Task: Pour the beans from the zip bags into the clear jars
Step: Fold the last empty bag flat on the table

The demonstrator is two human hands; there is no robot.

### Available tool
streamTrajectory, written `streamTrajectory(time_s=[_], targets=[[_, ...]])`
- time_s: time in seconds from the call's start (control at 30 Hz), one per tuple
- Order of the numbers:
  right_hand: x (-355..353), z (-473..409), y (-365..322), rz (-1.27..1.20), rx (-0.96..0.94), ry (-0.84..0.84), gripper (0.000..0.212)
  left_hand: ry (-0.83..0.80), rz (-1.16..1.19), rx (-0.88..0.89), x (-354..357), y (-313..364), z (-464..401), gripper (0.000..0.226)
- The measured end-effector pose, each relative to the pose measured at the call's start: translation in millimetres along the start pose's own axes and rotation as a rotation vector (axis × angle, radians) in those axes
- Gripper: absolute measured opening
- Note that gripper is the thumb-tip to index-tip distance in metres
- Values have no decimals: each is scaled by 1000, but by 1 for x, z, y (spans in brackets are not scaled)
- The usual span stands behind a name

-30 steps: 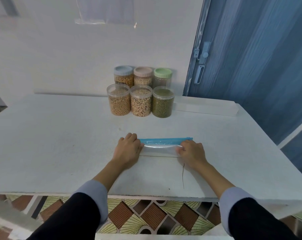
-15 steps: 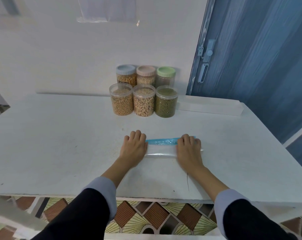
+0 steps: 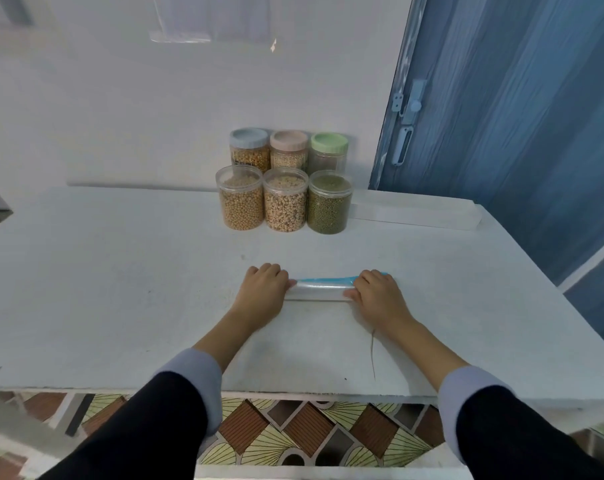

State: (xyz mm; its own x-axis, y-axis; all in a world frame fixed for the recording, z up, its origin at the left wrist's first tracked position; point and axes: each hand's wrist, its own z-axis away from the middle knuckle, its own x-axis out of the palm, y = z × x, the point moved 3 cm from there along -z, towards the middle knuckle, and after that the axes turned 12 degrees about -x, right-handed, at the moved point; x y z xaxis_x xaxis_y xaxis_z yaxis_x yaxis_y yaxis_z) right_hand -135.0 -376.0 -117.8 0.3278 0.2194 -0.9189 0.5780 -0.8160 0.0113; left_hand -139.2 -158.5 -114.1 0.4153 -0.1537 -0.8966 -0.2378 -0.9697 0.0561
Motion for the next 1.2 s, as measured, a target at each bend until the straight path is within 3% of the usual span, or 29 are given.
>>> streamTrajectory(time_s=[0.1,0.27,0.37,0.43,0.57,0.67,0.77,0.93,1.07,1.2], targets=[[-5,-15,3,3,54,-89,40,-187,-12,-189,7,2,-13,33],[1,-30,6,-7,214,-322,37,-298,-39,-309,15,6,-20,26],[4,-37,7,-50,268,-364,37,-194,-42,-260,14,2,-19,12],[9,-39,9,-88,294,-419,35,-158,-48,-192,11,2,-17,21],[13,-37,6,-95,272,-400,28,-154,120,5,5,9,-10,7],[15,-33,1,-77,271,-312,27,-177,130,62,9,1,-1,26],[10,-25,-1,-69,159,-150,40,-228,157,93,6,-8,2,32],[1,-6,1,-114,54,-360,85,-247,139,174,5,-14,-1,24],[0,-13,3,71,44,-366,50,-302,76,185,2,-15,-8,23],[2,-12,-3,277,-21,-314,46,-378,31,140,-1,-18,-13,25]])
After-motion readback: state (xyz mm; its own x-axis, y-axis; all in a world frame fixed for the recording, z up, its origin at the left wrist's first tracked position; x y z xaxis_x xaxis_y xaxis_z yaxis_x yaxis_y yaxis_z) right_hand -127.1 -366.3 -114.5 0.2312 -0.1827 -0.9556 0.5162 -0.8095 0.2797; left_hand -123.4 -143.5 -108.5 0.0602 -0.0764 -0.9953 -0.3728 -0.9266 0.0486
